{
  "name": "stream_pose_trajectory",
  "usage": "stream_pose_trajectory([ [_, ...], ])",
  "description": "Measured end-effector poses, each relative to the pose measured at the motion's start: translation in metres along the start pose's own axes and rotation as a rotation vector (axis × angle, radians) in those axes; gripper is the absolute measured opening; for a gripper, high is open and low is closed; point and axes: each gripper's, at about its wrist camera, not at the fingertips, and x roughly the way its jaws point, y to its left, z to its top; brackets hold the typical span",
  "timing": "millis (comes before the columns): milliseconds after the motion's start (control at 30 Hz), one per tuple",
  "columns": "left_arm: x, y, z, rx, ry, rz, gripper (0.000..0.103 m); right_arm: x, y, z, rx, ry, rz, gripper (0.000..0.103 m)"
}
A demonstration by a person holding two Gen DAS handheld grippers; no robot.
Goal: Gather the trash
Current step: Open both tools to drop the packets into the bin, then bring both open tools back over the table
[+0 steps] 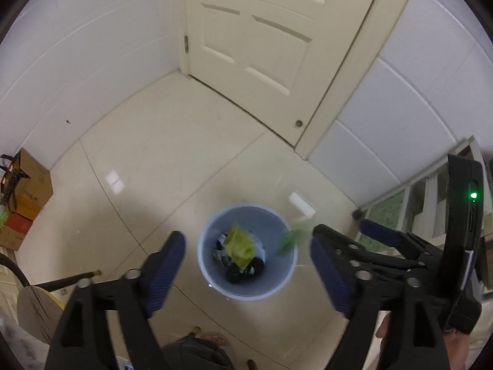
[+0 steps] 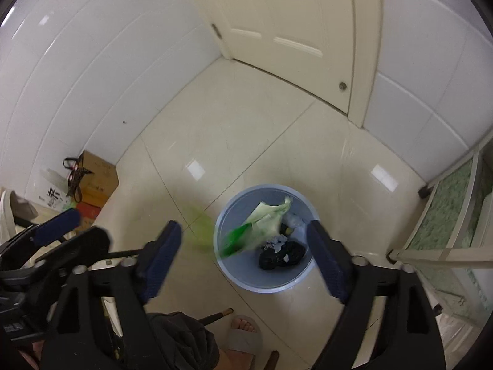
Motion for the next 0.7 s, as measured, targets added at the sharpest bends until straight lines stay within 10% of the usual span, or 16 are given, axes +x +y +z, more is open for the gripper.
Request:
stream_pose_trajectory([
  [700,-0.125,0.013,-0.072,-0.012,-0.231,0.018,0.101,-0.101,0.038,-0.008,0.014,-0.159,0.014,0.103],
])
